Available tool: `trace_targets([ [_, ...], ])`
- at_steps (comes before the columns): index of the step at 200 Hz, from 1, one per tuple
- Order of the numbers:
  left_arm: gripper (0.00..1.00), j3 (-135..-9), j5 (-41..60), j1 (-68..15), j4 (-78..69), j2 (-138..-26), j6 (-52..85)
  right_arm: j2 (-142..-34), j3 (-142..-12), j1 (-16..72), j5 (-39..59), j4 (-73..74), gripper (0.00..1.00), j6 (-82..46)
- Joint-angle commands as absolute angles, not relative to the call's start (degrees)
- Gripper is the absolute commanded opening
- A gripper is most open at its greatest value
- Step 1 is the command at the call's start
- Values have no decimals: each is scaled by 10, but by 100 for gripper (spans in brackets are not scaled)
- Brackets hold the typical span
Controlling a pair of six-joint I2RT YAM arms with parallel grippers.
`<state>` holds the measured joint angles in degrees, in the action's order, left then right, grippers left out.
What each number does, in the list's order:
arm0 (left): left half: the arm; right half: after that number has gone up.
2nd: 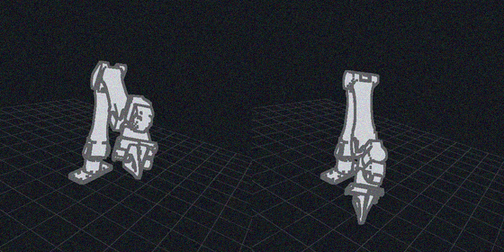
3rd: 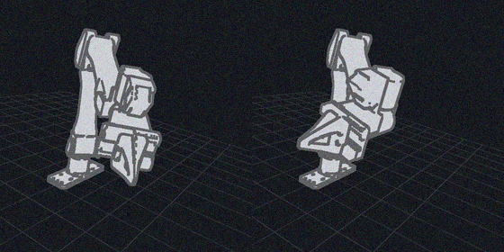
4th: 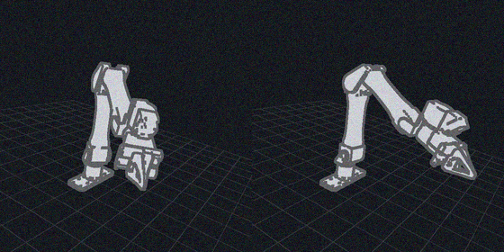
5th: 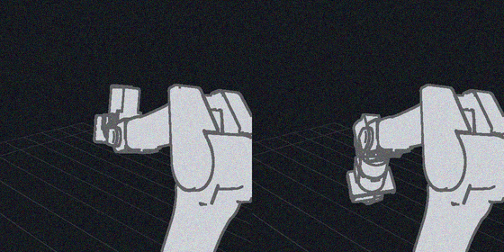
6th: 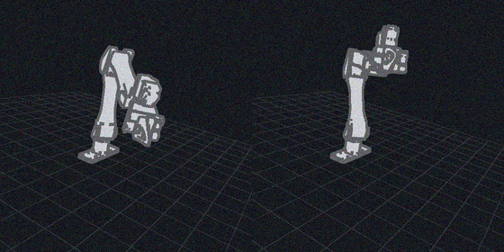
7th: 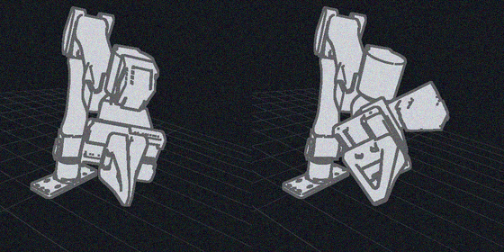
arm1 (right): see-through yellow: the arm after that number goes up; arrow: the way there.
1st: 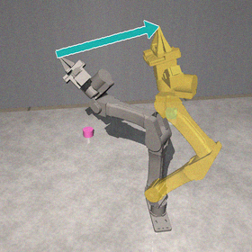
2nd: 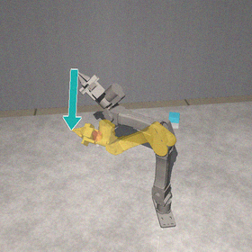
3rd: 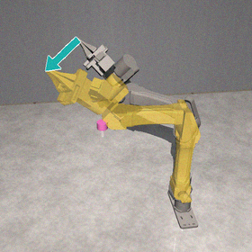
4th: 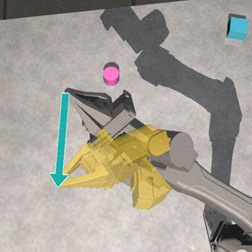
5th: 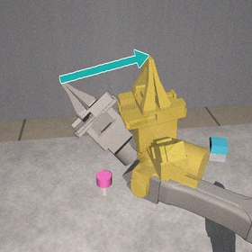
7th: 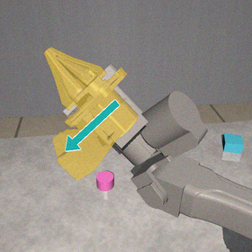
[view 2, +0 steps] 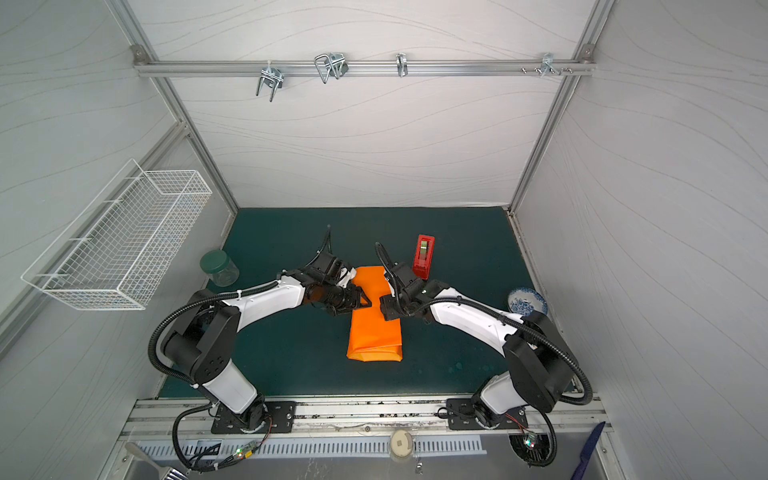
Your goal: Wrap the gift box in paper
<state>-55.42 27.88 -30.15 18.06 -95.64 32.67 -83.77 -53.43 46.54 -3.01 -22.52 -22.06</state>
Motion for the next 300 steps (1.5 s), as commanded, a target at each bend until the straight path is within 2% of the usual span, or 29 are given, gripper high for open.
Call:
trace_targets([
  [1, 63, -526, 176, -309, 245, -1008, 304, -849, -527, 470, -30, -215, 62, -225],
  [174, 62, -524, 178, -310, 243, -1007, 305, -892, -493, 400, 104, -83, 67, -257],
  [248, 62, -526, 178, -310, 245, -1006, 306, -943, -499, 368, 171, -42, 75, -277],
  [300, 62, -530, 183, -310, 244, -1001, 308, -933, -496, 321, 235, -19, 88, -306],
])
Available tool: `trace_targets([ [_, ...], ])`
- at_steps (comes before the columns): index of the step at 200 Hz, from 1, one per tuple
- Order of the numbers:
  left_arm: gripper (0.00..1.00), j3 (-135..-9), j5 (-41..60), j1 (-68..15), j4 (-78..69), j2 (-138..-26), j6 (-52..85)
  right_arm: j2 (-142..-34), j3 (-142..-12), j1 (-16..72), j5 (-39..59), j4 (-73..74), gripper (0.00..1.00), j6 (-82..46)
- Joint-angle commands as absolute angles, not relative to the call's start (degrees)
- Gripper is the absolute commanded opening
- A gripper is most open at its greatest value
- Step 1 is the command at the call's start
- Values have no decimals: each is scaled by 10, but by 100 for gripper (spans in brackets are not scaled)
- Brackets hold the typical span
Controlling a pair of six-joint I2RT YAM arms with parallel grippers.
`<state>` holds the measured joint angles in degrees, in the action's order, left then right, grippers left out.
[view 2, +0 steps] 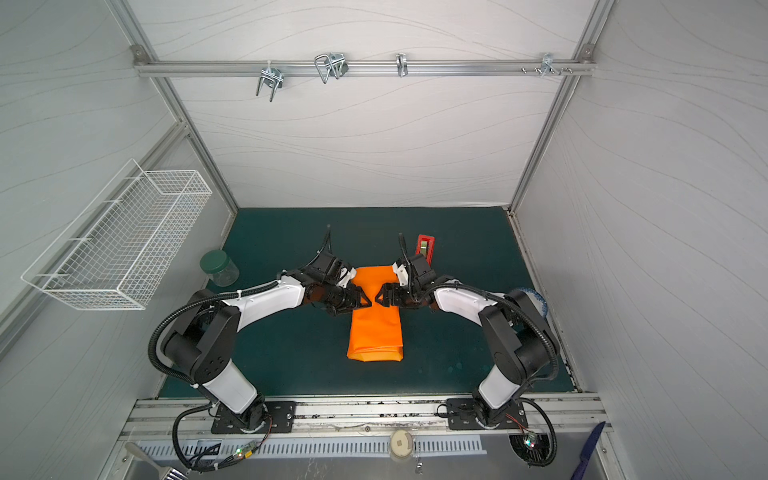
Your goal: Wrap the gift box in paper
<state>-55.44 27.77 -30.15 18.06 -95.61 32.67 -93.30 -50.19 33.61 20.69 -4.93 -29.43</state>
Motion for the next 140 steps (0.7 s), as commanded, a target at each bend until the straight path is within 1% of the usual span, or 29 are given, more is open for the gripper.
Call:
trace_targets([
  [1, 62, -530, 182, -310, 244, -1000, 309, -931, -496, 320, 235, -20, 88, -306],
  [28, 63, -538, 188, -309, 243, -989, 315, -846, -470, 310, 204, -55, 93, -293],
  [47, 65, -544, 192, -309, 233, -978, 323, -775, -425, 312, 176, -66, 98, -298],
  [71, 68, -548, 194, -309, 213, -957, 336, -726, -380, 316, 164, -62, 98, -313],
  [96, 72, -544, 199, -305, 185, -919, 355, -744, -372, 333, 166, -22, 97, -334],
  [116, 75, -521, 227, -297, 136, -877, 381, -781, -383, 336, 186, 12, 96, -351],
  [129, 80, -503, 240, -295, 107, -855, 398, -803, -391, 338, 196, 30, 95, -358],
  [140, 81, -494, 245, -295, 98, -846, 404, -821, -400, 342, 207, 34, 94, -361],
])
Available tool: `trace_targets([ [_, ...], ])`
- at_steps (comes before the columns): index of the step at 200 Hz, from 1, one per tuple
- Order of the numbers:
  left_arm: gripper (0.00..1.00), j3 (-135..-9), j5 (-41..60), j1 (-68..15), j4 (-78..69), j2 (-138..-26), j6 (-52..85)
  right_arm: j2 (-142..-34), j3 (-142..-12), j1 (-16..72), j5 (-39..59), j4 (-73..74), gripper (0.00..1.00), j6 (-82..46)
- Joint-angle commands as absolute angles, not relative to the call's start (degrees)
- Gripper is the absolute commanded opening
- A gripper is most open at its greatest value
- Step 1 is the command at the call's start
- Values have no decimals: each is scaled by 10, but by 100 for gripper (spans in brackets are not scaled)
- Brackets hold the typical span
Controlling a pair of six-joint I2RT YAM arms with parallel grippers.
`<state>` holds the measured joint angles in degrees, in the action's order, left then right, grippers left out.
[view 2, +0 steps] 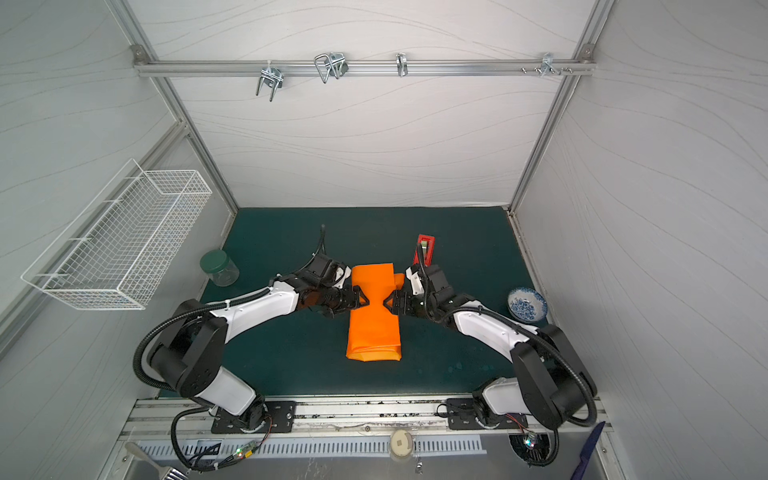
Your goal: Wrap the gift box in paper
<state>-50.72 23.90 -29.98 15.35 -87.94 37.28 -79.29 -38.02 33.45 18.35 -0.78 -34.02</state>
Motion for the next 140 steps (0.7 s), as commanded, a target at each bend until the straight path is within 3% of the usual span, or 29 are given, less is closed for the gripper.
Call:
trace_targets([
  [1, 81, -493, 245, -295, 98, -846, 404, -823, -401, 342, 207, 35, 94, -361],
  [69, 71, -489, 267, -288, 105, -880, 400, -882, -428, 365, 221, 73, 88, -397],
  [140, 68, -563, 280, -191, 121, -955, 379, -1003, -584, 374, 213, 57, 86, -396],
])
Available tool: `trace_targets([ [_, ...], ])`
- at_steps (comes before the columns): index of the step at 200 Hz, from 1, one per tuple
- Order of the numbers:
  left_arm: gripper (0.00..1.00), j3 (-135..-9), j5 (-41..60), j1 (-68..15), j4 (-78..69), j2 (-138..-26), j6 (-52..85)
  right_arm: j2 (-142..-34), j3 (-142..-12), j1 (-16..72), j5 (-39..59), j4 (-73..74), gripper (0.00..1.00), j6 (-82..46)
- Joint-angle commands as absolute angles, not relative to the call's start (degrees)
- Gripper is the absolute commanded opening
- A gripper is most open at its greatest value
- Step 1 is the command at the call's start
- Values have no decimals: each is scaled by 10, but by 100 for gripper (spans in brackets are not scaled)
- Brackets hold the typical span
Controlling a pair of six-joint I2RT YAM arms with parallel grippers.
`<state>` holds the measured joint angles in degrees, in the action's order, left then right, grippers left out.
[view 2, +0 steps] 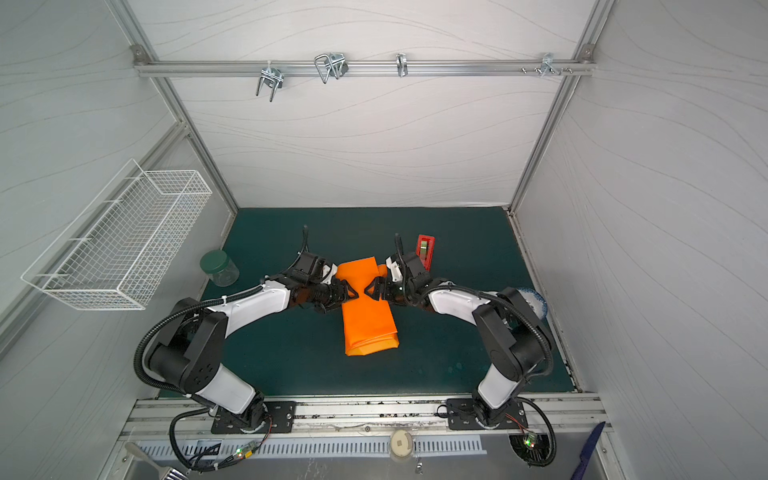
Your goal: Wrap the gift box in paper
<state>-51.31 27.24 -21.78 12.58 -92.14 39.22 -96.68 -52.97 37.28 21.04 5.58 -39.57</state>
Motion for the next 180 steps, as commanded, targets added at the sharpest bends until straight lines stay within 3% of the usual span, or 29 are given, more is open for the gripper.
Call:
trace_targets([
  [1, 68, -565, 281, -189, 121, -957, 379, -1005, -585, 373, 213, 56, 86, -396],
  [35, 69, -641, 279, -162, 149, -1006, 360, -1021, -620, 346, 210, 27, 87, -370],
  [68, 76, -651, 261, -151, 163, -981, 349, -942, -588, 306, 203, -50, 94, -294],
  [105, 81, -510, 223, -152, 135, -821, 342, -831, -500, 358, 191, -99, 98, -242],
  [131, 81, -398, 233, -171, 115, -714, 340, -812, -470, 407, 155, -96, 97, -236],
  [180, 79, -355, 170, -241, 135, -686, 296, -861, -470, 446, 127, -82, 89, -221],
])
